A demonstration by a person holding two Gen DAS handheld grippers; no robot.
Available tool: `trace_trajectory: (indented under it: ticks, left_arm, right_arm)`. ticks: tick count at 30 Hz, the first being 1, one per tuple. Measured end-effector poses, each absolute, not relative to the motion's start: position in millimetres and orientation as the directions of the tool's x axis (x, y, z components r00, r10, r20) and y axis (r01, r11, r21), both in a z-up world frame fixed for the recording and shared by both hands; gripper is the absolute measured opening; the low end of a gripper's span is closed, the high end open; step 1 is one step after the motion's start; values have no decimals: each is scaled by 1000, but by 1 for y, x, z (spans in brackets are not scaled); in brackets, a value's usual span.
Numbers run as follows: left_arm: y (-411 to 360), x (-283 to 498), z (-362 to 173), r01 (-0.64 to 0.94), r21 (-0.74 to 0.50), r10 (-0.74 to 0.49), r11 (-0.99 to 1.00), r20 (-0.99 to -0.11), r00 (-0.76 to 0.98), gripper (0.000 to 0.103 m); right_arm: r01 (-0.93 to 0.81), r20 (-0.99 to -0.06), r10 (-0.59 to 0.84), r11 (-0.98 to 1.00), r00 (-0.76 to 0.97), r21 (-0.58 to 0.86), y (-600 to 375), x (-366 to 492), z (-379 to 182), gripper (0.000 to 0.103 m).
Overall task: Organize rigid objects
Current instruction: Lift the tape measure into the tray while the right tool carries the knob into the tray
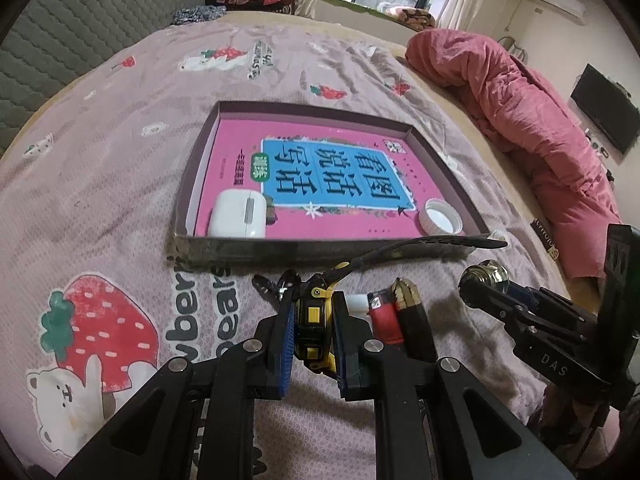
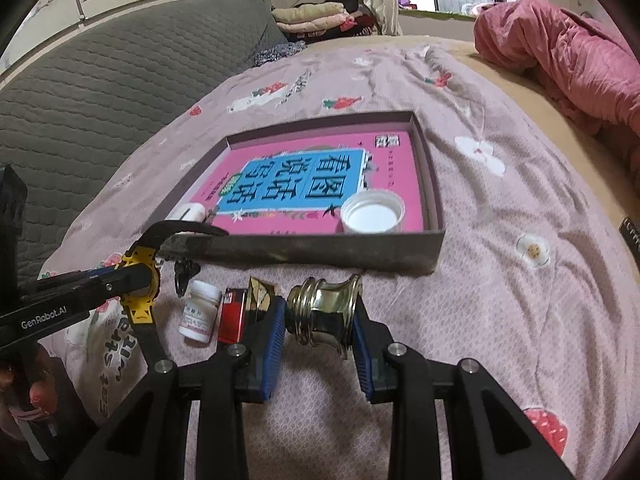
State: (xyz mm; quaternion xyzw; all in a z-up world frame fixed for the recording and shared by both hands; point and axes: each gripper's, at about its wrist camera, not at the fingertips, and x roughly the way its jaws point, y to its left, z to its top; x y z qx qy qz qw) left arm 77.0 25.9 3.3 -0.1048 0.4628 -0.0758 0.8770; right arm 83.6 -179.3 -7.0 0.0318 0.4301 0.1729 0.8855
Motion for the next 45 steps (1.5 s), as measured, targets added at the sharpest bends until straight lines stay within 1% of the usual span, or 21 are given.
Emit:
trace_trajectory:
  ticks: [13, 30, 37, 45]
  left_arm:
    - [21, 85, 33, 51, -264, -237, 963, -742, 627, 17]
    - [27, 108, 47, -5, -277, -200, 961, -703, 683, 17]
    - [31, 129, 50, -56, -290, -167, 956, -688, 707, 17]
    - [35, 155, 42, -139, -314, -125, 939, -688, 715, 17]
  right_arm:
    - [-260, -721, 322, 944, 613, 201, -188, 92, 10, 32]
    - [-248, -697, 302, 952, 650, 181, -191, 100, 21, 32]
    - [-249, -677, 290, 955, 677, 161, -189, 113, 31, 32]
    - [-258, -683, 294, 953, 669, 158, -185, 119, 27, 32]
